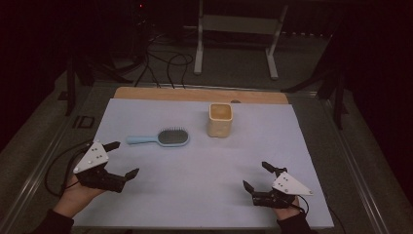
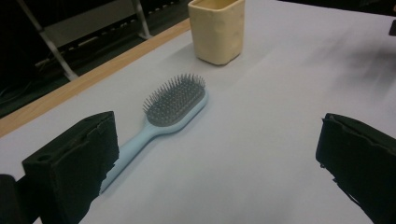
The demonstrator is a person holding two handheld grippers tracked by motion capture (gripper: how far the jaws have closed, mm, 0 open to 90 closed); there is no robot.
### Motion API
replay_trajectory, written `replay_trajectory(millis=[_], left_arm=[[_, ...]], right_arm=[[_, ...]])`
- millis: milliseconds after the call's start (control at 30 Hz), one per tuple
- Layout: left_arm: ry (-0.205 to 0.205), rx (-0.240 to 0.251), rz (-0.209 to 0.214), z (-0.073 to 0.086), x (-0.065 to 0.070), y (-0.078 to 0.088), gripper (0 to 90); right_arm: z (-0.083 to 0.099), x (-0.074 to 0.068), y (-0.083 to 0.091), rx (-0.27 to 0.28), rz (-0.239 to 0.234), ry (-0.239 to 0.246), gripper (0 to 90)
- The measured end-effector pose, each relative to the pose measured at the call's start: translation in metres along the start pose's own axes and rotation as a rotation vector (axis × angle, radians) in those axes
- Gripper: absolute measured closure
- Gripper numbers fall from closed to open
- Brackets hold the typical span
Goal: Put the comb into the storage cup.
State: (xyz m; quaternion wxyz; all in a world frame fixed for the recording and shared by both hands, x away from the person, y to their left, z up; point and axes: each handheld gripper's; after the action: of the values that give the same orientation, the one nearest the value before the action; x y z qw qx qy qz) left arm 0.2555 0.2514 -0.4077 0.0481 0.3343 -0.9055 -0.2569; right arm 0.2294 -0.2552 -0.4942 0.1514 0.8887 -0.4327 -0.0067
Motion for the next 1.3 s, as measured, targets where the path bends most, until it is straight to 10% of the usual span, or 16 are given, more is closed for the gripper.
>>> replay_trajectory(millis=[1300], left_arm=[[0.104,-0.121,-0.053,-0.023,-0.084,-0.051,0.8]], right_arm=[[-0.001,-0.003,0.001,0.021,-0.011,-0.013,10.0]])
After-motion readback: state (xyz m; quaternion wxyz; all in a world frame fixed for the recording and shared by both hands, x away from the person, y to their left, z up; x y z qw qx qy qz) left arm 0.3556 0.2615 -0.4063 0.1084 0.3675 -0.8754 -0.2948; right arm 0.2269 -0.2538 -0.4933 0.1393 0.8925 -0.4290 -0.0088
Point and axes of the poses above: each handheld gripper's, and its own axes: y roughly backward along the jaws, z roughly out of its underside, x roughly to its right, and after that the axes turned 3 degrees about z, right-handed
